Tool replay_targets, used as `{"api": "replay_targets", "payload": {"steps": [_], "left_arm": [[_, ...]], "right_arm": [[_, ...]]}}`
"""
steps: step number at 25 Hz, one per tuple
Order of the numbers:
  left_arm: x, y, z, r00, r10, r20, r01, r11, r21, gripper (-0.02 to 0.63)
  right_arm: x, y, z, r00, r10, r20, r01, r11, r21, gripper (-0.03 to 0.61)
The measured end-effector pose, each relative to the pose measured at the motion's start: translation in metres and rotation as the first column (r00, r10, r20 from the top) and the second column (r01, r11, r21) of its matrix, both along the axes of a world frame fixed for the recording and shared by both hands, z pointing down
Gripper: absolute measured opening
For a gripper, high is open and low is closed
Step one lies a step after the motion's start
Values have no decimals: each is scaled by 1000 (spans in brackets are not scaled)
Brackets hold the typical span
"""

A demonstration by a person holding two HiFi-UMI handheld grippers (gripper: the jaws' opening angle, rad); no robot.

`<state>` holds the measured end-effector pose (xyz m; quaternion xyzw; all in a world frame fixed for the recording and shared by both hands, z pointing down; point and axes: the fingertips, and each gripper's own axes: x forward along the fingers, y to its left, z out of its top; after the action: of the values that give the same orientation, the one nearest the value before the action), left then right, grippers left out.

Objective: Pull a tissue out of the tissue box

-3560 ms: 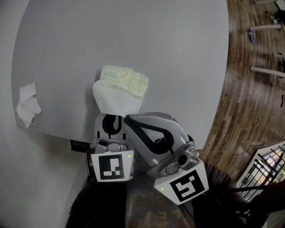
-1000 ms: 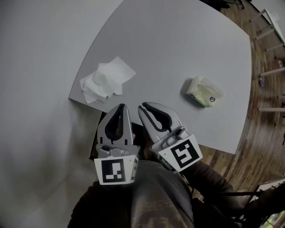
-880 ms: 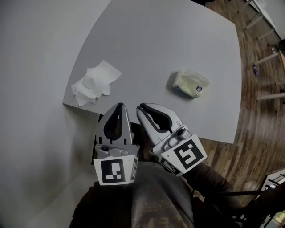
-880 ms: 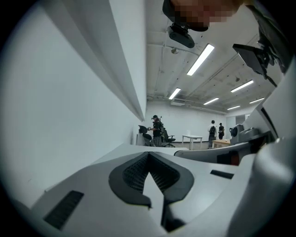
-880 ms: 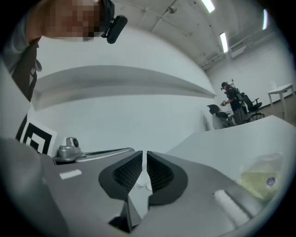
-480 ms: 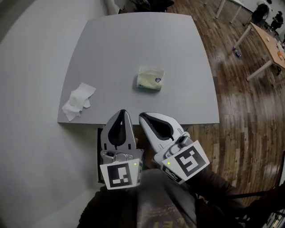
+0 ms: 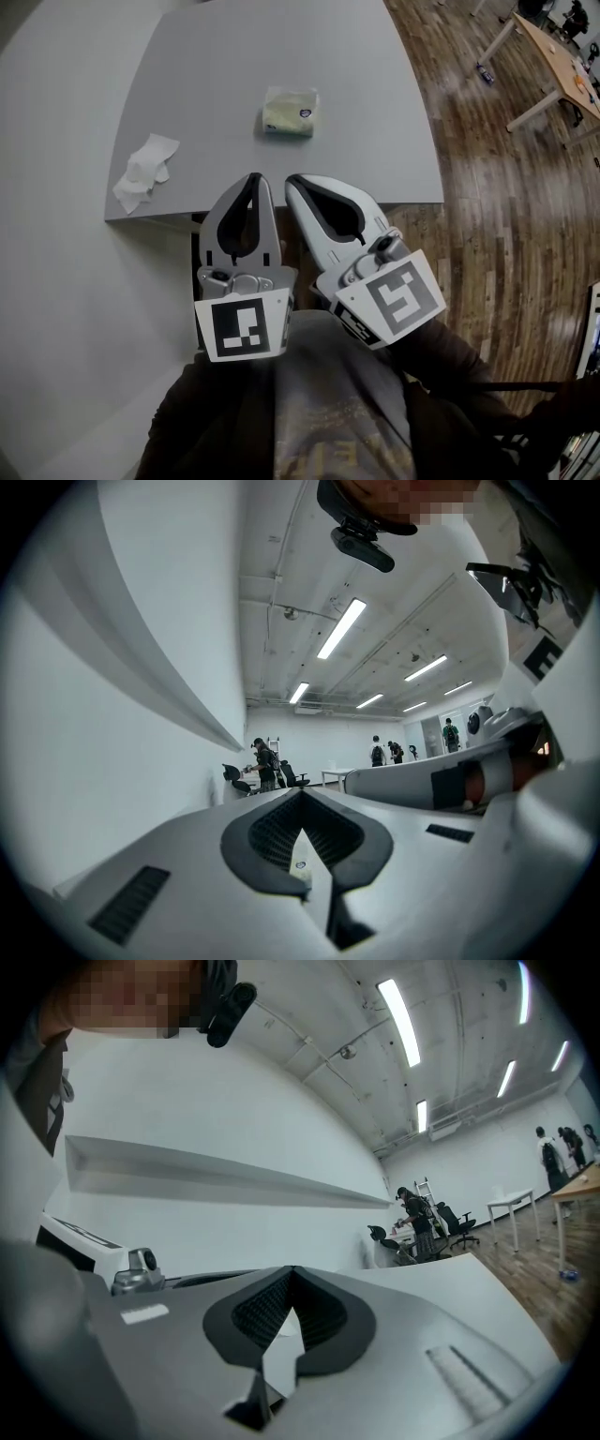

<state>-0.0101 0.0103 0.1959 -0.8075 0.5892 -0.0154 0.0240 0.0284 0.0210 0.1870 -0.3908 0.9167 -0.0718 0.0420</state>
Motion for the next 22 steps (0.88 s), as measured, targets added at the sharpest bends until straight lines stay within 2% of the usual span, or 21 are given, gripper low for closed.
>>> {"api": "replay_targets", "payload": {"steps": [5, 13, 22], "left_arm": [[-6, 5, -9, 999, 42, -8, -42, 999, 18, -2], [-21, 13, -18, 998, 49, -31, -47, 998, 46, -1], [-17, 19, -24, 997, 72, -42, -69, 996, 63, -2]], "right_arm": [[-14, 3, -6, 999, 23, -30, -22, 999, 26, 0], [-31, 12, -14, 998, 20, -54, -17, 998, 55, 0], [-30, 22, -20, 996, 27, -82, -21, 997, 77, 0]]}}
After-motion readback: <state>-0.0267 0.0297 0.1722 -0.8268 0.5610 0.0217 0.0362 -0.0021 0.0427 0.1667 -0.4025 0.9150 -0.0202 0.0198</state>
